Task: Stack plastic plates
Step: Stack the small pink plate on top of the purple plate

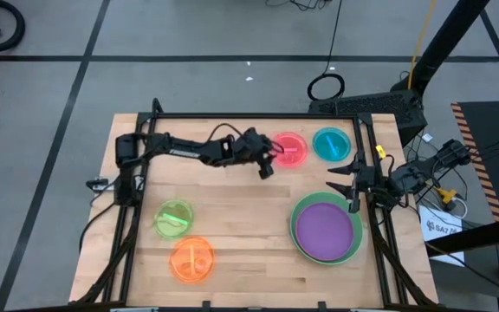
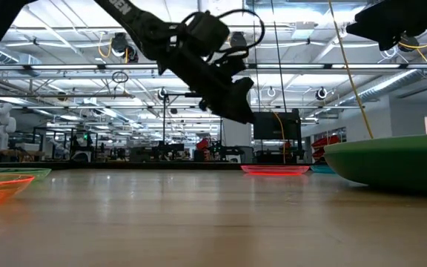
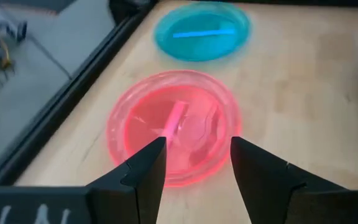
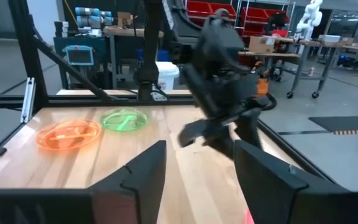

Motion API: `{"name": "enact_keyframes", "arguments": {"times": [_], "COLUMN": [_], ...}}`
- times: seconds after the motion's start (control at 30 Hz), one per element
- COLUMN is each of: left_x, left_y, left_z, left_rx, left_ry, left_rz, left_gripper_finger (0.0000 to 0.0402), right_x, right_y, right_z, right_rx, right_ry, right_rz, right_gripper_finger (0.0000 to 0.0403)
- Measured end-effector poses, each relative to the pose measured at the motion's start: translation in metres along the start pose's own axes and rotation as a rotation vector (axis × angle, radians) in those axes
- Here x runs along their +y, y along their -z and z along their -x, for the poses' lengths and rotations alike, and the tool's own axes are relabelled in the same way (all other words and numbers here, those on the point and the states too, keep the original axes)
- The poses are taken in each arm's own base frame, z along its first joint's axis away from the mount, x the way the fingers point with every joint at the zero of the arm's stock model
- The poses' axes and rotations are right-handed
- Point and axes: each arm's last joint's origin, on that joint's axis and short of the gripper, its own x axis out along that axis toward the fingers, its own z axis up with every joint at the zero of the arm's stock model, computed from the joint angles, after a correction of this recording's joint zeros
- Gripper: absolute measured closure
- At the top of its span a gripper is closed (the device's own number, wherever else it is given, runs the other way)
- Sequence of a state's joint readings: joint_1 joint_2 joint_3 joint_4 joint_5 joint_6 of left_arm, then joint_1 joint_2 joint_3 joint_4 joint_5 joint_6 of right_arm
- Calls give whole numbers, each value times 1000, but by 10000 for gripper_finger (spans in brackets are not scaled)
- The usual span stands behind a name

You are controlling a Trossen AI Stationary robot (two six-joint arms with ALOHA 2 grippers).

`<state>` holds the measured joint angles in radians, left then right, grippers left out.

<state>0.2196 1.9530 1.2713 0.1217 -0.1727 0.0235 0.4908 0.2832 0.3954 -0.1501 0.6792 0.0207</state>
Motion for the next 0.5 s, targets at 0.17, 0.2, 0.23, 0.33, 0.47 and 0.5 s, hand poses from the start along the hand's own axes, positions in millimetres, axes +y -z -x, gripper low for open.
{"name": "enact_keyframes", "arguments": {"times": [0.17,0.2,0.23,0.33,0.47,0.5], "left_x": [34,42,49,65,72,72], "left_y": [4,5,6,9,10,9], "left_z": [-6,-7,-7,-8,-8,-8], "left_rx": [19,26,34,40,39,35], "left_ry": [-16,-20,-25,-37,-34,-33], "left_rz": [238,289,335,453,513,514], "left_gripper_finger": [215,215,215,215,215,215], "right_x": [0,0,0,0,0,0], "right_y": [0,0,0,0,1,1], "right_z": [0,0,0,0,0,0], "right_rx": [4,4,4,4,4,4], "right_ry": [2,2,2,3,4,4], "right_rz": [-17,-17,-17,-17,-13,-9], "right_gripper_finger": [222,222,222,222,222,222]}}
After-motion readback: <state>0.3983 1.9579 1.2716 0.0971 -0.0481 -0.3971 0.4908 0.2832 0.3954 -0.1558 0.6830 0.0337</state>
